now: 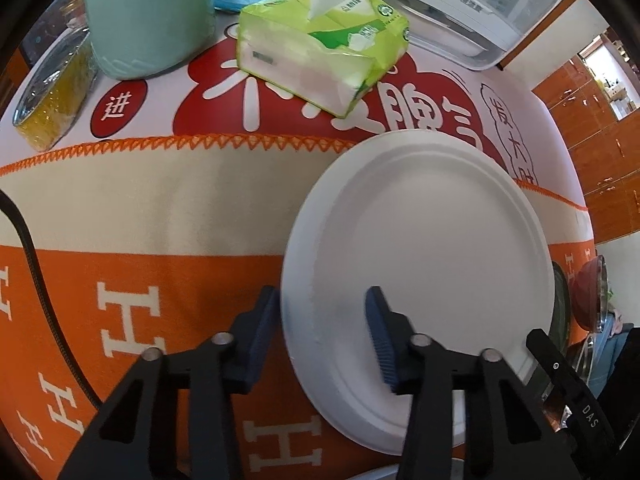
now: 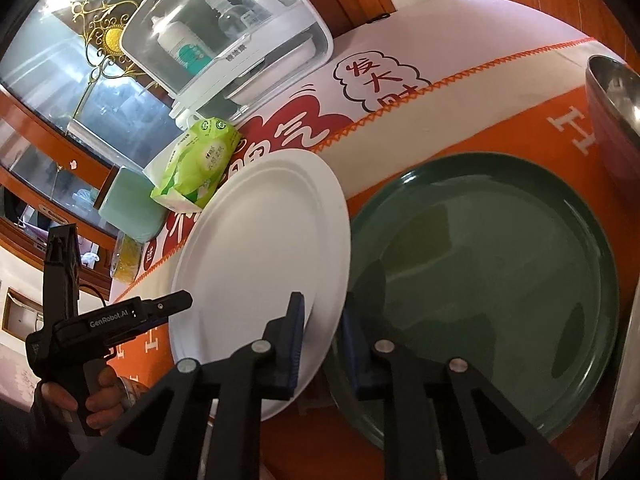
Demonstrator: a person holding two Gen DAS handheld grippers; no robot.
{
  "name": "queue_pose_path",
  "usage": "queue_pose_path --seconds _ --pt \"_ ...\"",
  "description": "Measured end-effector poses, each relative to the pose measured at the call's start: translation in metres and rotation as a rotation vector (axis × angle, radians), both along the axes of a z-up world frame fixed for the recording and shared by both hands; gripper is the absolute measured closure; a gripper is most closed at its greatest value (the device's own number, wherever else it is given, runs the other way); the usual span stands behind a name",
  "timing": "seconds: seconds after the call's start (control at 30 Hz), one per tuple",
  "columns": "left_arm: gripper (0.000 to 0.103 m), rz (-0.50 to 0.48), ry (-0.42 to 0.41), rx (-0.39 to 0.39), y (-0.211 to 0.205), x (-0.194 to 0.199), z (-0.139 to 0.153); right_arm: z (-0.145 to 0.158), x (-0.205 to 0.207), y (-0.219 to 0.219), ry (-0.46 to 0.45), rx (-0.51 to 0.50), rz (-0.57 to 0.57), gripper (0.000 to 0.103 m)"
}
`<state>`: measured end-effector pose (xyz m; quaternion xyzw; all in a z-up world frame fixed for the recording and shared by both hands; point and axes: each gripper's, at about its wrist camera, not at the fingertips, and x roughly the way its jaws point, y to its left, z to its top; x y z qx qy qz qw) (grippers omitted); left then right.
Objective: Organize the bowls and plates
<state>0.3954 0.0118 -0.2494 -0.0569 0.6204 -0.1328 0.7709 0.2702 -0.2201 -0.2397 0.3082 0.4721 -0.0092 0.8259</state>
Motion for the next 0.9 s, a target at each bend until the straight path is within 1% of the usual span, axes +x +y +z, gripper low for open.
queue_pose_path --seconds 0.17,0.33,0.47,0.67,0.9 --pt "0.066 0.02 0.002 0.0 0.0 0.001 -0.002 0.002 -0.001 0.001 0.002 0.008 0.008 0.086" --pt "0.066 0.029 0.012 -0.002 0.001 -0.003 -0.001 0.011 -0.003 0.002 -0.016 -0.009 0.016 0.086" --pt "0.066 0.028 0.0 -0.014 0.001 -0.008 0.004 0.019 -0.006 -0.001 -0.03 -0.013 0.009 0.086" --pt "0.066 0.023 -0.049 -0.04 0.001 -0.02 0.027 0.034 -0.015 -0.005 -0.058 -0.025 -0.009 0.086" --pt "0.066 0.008 -0.11 -0.07 -0.002 -0.042 0.059 0.065 -0.032 -0.009 -0.113 -0.05 -0.025 0.086"
